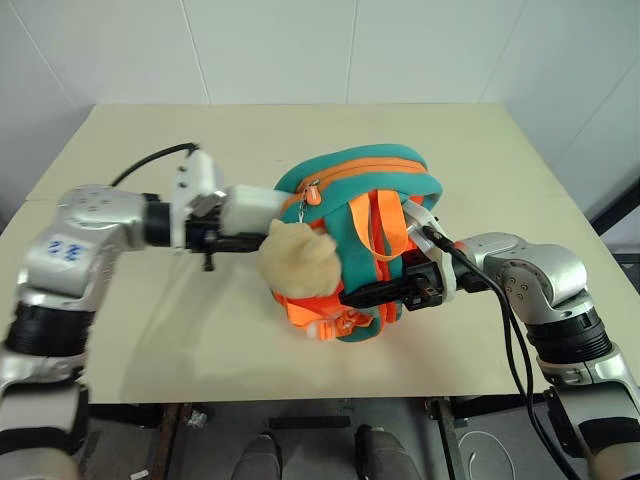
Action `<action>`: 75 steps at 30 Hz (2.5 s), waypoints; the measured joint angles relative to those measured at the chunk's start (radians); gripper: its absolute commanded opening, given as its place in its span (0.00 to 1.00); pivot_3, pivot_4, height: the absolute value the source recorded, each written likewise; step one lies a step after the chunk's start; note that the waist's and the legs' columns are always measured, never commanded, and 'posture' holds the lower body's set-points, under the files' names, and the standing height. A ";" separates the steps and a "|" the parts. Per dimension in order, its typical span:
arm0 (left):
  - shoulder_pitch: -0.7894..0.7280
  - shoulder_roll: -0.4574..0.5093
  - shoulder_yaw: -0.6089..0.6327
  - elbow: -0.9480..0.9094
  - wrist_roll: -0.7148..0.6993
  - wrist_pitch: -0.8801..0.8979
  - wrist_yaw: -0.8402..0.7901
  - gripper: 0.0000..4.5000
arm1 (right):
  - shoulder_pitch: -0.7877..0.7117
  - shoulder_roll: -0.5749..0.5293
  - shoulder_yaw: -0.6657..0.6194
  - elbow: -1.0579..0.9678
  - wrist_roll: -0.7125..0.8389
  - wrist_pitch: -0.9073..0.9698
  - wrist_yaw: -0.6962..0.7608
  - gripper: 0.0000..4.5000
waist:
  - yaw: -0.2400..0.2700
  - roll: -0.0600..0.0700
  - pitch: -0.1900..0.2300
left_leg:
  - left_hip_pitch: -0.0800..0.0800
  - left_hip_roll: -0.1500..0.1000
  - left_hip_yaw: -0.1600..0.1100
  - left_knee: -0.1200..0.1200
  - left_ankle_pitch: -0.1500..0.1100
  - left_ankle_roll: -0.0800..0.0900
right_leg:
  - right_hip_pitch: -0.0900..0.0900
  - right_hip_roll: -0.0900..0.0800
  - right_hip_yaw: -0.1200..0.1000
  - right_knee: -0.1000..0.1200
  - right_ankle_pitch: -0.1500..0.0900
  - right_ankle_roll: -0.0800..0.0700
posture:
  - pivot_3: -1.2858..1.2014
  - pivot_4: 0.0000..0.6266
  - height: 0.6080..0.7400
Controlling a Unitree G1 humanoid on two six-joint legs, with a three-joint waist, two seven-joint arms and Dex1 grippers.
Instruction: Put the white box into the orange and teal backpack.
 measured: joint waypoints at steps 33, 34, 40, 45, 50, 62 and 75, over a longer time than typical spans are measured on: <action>0.132 0.201 0.302 -0.093 -0.215 0.101 -0.275 0.87 | 0.049 0.056 -0.025 -0.047 0.010 0.013 -0.153 0.00 | -0.004 0.001 0.000 | 0.000 0.000 0.000 0.000 -0.001 0.001 | 0.000 0.000 0.000 0.001 -0.002 0.000 | 0.52 0.24 1.00; 0.153 0.203 0.319 -0.138 -0.244 0.124 -0.264 0.87 | 0.045 0.061 -0.021 -0.036 0.008 0.009 -0.153 0.00 | -0.004 0.001 0.000 | 0.000 0.000 0.000 0.000 -0.001 0.001 | -0.001 0.000 0.000 0.001 -0.002 0.000 | 0.52 0.24 1.00; 0.208 0.170 0.336 -0.349 -0.380 0.223 -0.160 0.87 | 0.025 0.073 -0.002 -0.001 -0.011 -0.002 -0.143 0.00 | -0.005 0.001 0.000 | 0.001 0.001 0.000 0.001 -0.001 0.001 | -0.001 0.000 0.001 0.003 -0.002 0.000 | 0.52 0.24 1.00; 0.217 0.132 0.296 -0.397 -0.369 0.205 -0.085 0.87 | 0.017 0.075 0.002 0.008 -0.013 -0.001 -0.140 0.00 | -0.005 0.001 0.000 | 0.002 0.001 0.000 0.003 -0.001 0.001 | 0.000 0.001 0.001 0.004 -0.002 -0.001 | 0.52 0.24 1.00; 0.219 0.112 0.168 -0.395 -0.211 0.100 -0.031 0.87 | 0.017 0.081 0.003 0.008 -0.021 0.001 -0.143 0.00 | -0.003 0.001 0.000 | 0.001 0.000 0.000 0.003 -0.001 0.001 | 0.000 0.001 0.001 0.004 -0.002 -0.001 | 0.52 0.24 1.00; 0.219 0.060 0.089 -0.320 0.012 -0.137 0.039 0.41 | 0.017 0.097 0.002 0.004 -0.018 0.003 -0.164 0.00 | -0.003 0.001 0.000 | 0.001 0.000 0.000 0.004 -0.001 0.001 | 0.000 0.001 0.001 0.004 -0.002 -0.001 | 0.52 0.24 1.00; 0.157 0.175 0.227 -0.249 -0.168 0.030 -0.034 0.17 | 0.015 0.114 0.002 0.004 -0.009 -0.003 -0.169 0.00 | -0.011 0.000 0.001 | 0.001 0.001 0.000 0.004 -0.001 0.001 | -0.001 0.001 0.001 0.004 -0.002 -0.001 | 0.52 0.24 1.00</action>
